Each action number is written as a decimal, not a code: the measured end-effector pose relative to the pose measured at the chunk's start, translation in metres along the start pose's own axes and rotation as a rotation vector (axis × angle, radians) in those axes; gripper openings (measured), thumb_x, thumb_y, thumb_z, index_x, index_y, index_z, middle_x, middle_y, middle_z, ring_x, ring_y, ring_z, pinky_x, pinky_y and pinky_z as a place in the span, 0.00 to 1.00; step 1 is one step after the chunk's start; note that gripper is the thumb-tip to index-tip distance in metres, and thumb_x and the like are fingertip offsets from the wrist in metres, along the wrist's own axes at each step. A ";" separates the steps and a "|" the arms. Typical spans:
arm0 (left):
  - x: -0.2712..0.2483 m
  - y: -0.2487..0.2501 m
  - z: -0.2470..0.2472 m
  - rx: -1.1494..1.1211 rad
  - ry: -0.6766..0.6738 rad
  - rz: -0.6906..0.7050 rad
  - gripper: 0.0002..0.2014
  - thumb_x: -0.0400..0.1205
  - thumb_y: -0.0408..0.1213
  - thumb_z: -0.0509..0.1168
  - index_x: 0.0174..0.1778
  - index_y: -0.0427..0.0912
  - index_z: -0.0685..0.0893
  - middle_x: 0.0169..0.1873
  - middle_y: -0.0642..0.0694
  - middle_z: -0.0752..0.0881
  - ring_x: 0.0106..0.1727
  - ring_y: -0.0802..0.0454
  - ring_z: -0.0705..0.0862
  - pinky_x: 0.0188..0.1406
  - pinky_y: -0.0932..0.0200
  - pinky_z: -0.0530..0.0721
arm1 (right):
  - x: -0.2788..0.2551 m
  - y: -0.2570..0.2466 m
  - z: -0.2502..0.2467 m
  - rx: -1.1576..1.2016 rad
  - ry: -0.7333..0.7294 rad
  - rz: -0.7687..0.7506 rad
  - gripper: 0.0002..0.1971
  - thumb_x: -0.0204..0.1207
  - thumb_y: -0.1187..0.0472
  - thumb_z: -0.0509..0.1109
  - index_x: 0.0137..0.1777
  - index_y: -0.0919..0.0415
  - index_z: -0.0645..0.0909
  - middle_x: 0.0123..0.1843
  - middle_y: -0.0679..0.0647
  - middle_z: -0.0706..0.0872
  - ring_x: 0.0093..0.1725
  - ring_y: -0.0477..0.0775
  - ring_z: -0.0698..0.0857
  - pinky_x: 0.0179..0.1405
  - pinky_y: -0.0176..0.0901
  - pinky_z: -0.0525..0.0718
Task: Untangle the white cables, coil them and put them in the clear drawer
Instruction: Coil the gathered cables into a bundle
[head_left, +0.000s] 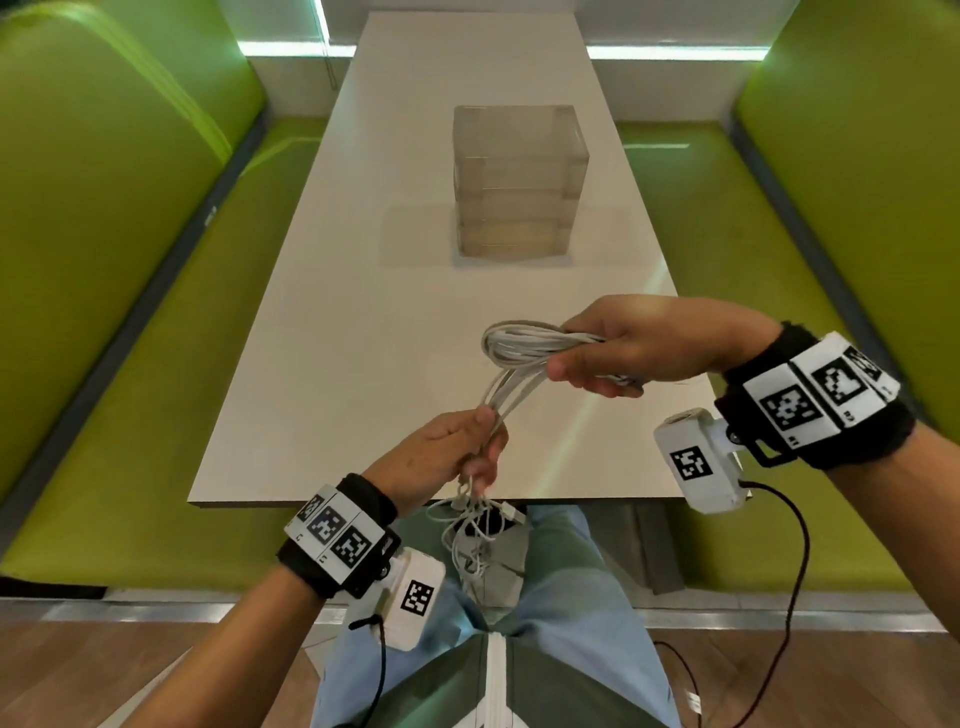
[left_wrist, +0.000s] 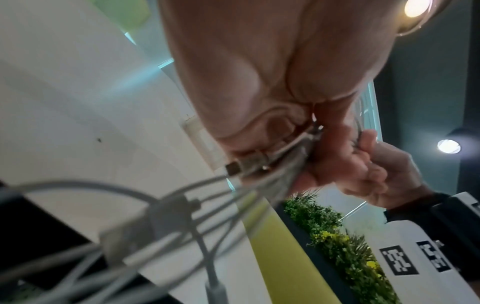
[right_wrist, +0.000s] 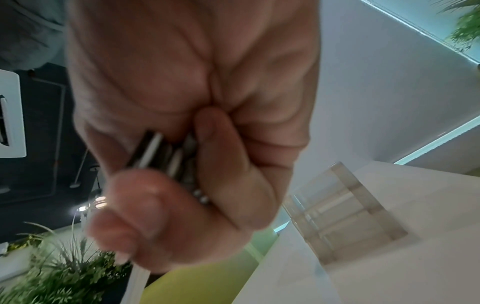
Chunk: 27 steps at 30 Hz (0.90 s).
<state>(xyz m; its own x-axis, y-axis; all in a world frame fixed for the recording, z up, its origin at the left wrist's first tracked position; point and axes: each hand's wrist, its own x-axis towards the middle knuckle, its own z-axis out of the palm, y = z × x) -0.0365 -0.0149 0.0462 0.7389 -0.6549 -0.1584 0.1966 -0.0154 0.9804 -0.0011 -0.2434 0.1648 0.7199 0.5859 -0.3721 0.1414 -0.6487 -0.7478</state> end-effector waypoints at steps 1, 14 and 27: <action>0.000 0.001 0.002 -0.065 0.054 0.018 0.24 0.76 0.67 0.60 0.32 0.48 0.77 0.21 0.54 0.67 0.23 0.55 0.71 0.31 0.61 0.72 | -0.001 0.001 0.000 0.020 0.025 -0.006 0.16 0.79 0.51 0.66 0.35 0.62 0.76 0.23 0.49 0.78 0.22 0.49 0.74 0.23 0.37 0.74; 0.019 0.019 0.010 -0.238 0.691 0.171 0.18 0.90 0.41 0.48 0.46 0.37 0.80 0.38 0.39 0.85 0.36 0.49 0.84 0.38 0.57 0.84 | 0.053 0.026 0.104 0.079 0.422 -0.001 0.13 0.83 0.49 0.60 0.48 0.58 0.79 0.29 0.50 0.80 0.26 0.46 0.77 0.34 0.43 0.80; 0.021 0.025 0.021 -0.657 0.671 0.082 0.18 0.90 0.40 0.48 0.64 0.33 0.76 0.52 0.39 0.89 0.58 0.48 0.87 0.52 0.54 0.88 | 0.062 0.026 0.122 -0.028 0.344 0.079 0.22 0.72 0.39 0.69 0.43 0.59 0.73 0.33 0.50 0.77 0.34 0.52 0.76 0.33 0.44 0.72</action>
<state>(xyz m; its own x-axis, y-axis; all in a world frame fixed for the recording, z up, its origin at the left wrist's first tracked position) -0.0297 -0.0451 0.0695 0.9432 -0.0599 -0.3267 0.3001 0.5750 0.7611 -0.0354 -0.1647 0.0555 0.9154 0.3386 -0.2176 0.0916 -0.7016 -0.7067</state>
